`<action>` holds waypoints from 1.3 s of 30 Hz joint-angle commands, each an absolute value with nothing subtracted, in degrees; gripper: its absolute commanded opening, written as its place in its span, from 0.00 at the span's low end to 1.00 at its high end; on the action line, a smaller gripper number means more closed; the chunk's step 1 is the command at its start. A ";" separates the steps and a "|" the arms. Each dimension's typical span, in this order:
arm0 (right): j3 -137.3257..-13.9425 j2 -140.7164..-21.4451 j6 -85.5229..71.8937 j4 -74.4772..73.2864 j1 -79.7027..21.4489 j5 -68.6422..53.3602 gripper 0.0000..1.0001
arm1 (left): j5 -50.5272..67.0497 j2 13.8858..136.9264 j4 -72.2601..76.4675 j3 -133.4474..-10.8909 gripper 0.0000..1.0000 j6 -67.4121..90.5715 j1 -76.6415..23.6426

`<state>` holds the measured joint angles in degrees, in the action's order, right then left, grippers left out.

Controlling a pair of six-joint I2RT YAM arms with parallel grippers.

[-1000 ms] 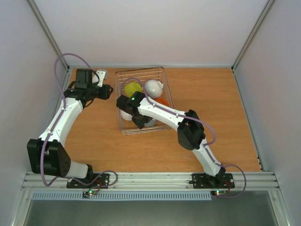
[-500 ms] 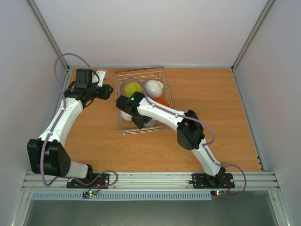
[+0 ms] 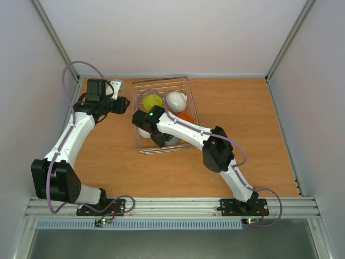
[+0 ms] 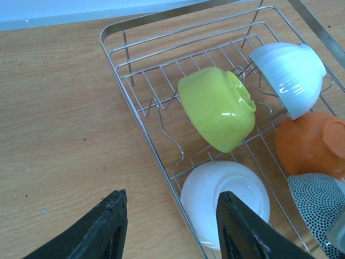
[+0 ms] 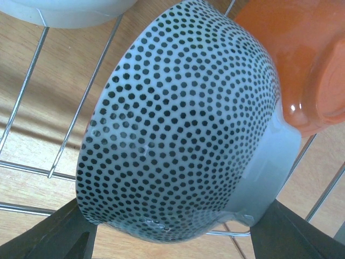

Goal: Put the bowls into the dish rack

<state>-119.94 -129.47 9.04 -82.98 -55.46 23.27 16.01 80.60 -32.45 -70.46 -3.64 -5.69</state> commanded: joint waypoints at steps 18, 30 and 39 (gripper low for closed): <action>-114.98 -130.07 9.08 -85.16 -55.76 26.54 0.87 | 15.49 79.76 -29.78 -70.00 0.47 -3.87 -5.27; -114.07 -127.05 11.80 -81.29 -57.01 21.36 0.88 | 15.38 79.69 -29.67 -69.96 0.47 -3.96 -5.19; -114.67 -124.68 12.92 -79.78 -58.01 19.49 0.89 | 15.37 79.57 -29.71 -69.98 0.47 -4.11 -5.19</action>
<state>-114.98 -127.13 11.27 -79.00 -56.38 23.03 15.99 80.60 -32.42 -70.46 -3.64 -5.48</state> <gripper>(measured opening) 0.886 0.469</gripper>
